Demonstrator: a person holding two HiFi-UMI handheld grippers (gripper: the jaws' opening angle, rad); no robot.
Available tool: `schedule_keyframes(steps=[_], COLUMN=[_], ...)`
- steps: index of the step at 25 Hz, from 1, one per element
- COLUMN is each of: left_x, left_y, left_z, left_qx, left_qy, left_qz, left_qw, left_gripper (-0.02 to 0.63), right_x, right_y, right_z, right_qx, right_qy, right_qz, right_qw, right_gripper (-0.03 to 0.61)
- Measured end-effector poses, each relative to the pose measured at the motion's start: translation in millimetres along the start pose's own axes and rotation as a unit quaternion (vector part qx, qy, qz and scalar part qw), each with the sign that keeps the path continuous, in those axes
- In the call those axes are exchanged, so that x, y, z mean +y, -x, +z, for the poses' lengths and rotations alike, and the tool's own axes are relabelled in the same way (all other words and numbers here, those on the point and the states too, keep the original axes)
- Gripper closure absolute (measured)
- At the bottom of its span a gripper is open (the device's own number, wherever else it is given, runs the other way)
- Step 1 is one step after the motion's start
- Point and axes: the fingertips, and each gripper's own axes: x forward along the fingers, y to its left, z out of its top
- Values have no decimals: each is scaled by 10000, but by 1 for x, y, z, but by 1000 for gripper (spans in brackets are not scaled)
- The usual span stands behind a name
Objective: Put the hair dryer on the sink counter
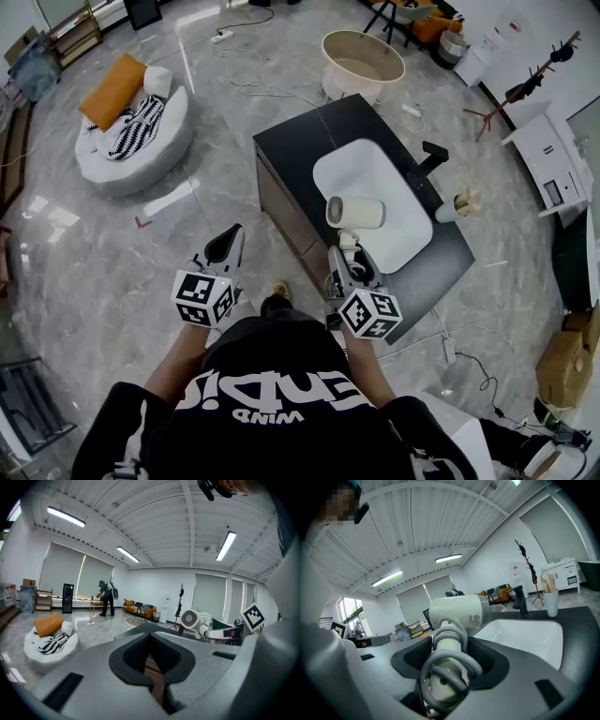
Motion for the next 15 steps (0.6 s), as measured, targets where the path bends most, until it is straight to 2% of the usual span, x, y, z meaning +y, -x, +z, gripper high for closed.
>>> schedule_keyframes(steps=[9,15], left_x=[30,44], left_y=[-85,-123], left_z=[30,45], left_qx=[-82,-47], left_qy=[18,-47], left_qz=[87,-27], left_qw=[9999,10000], left_gripper=[604,604], right_x=[-23,-32], right_y=[-73,-107], right_z=[35,52], right_qx=[65,41], right_qy=[116,95], right_qz=[126,98], right_qw=[9998,9999], right_gripper=[325,325])
